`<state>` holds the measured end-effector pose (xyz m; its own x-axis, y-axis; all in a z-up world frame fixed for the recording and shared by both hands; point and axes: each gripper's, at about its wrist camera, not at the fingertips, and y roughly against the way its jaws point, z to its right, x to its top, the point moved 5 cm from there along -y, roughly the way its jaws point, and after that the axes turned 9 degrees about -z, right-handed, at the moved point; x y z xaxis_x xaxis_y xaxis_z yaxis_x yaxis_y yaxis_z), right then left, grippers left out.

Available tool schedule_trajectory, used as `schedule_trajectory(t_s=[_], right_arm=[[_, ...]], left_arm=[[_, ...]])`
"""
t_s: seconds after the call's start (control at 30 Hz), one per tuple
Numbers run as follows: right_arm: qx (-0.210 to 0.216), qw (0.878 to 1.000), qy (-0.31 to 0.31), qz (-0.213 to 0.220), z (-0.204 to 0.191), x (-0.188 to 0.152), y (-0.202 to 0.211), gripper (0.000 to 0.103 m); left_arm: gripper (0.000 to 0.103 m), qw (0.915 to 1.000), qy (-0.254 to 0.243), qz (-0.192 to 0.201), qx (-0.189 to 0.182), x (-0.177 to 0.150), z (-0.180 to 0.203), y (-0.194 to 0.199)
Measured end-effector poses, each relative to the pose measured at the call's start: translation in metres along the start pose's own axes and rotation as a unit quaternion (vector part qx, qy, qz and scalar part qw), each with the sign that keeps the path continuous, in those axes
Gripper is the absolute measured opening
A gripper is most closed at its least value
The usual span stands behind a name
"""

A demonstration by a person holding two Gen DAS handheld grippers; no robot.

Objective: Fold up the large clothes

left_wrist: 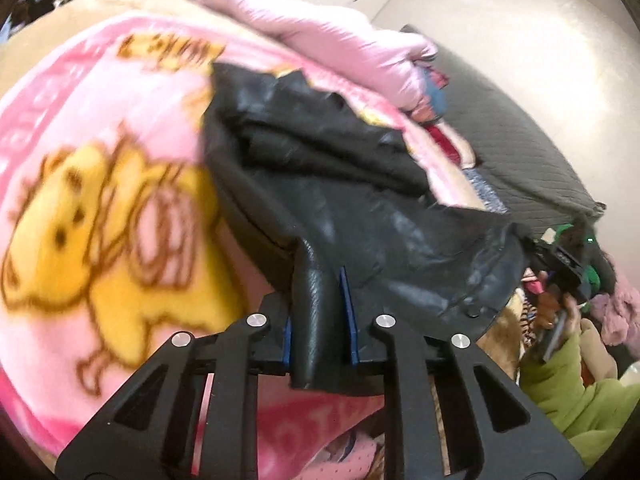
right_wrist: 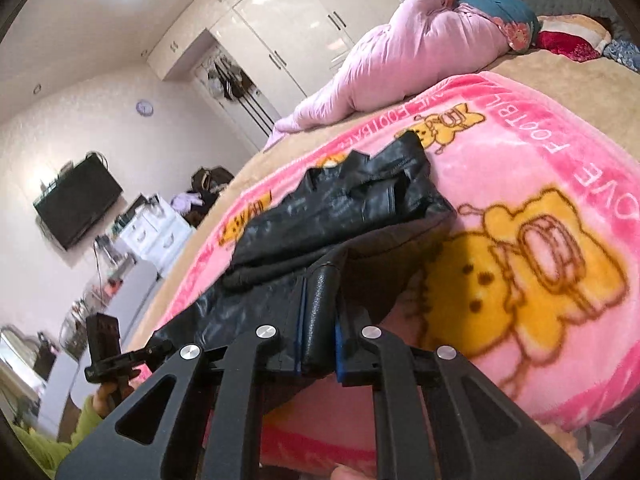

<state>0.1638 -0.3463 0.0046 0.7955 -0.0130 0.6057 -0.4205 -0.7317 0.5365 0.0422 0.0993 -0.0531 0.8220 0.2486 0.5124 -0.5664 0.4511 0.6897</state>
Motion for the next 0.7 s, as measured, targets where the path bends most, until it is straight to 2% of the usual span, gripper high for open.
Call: schedule_trajectory(t_s=[0.17,0.3,0.7], right_arm=[[0.005,1.0,-0.008,0.023,-0.004,0.024,-0.001,0.01],[0.01,0.999,-0.02,0.043,-0.003,0.046,-0.005,0.01],[0.007,0.996,-0.052,0.074,0.003,0.117,-0.031,0.01]], left_arm=[[0.009,0.9988,-0.012,0.044,-0.016,0.036,0.013,0.012],[0.009,0.9967,-0.001,0.077,-0.024,0.065,0.015,0.019],[0.009,0.9919,0.037,0.12,-0.021,0.138,0.003,0.015]])
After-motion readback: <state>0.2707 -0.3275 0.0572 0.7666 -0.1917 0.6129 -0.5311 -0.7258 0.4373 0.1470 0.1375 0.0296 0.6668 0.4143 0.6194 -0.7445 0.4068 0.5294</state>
